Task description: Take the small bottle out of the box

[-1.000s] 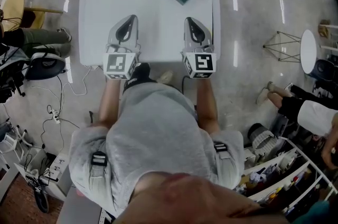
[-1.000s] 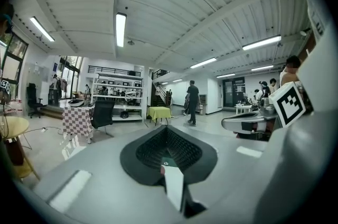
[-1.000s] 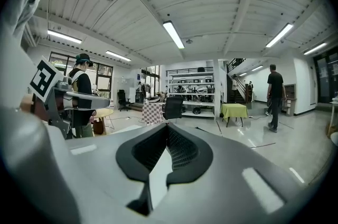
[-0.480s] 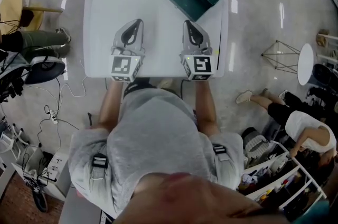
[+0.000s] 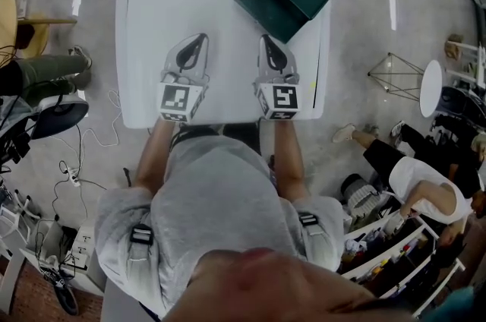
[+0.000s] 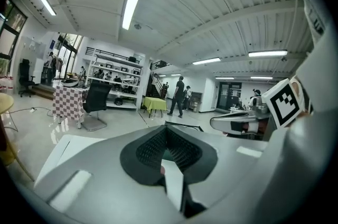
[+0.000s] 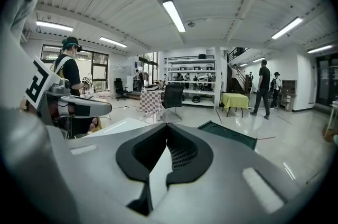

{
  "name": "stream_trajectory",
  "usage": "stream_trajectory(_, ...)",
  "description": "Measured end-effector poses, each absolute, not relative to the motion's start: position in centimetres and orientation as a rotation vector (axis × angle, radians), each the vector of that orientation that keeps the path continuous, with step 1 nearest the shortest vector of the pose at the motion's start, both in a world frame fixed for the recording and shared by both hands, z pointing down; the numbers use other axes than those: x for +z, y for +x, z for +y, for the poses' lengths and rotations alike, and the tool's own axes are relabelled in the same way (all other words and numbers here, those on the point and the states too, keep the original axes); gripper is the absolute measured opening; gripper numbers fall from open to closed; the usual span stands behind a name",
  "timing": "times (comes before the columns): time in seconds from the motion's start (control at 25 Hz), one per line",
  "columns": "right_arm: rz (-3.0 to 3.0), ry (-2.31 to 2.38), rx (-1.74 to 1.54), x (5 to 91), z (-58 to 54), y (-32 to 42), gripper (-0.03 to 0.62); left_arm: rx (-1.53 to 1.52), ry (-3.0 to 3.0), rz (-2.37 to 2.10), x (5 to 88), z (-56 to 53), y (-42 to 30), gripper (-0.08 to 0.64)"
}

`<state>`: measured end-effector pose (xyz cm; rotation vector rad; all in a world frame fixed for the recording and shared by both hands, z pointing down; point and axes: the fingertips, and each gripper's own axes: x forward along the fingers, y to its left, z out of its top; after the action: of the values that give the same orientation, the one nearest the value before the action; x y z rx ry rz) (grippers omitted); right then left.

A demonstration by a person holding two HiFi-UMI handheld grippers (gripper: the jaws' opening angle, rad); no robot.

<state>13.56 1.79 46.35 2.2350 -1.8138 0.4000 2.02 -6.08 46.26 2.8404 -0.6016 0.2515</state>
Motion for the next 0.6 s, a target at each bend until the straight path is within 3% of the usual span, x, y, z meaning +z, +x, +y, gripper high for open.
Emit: stream_trajectory(0.6, -1.816, 2.248, 0.434, 47.6, -0.6, 16.1, 0.003, 0.252, 2.823, -0.618, 47.6, -8.1, 4.8, 0.011)
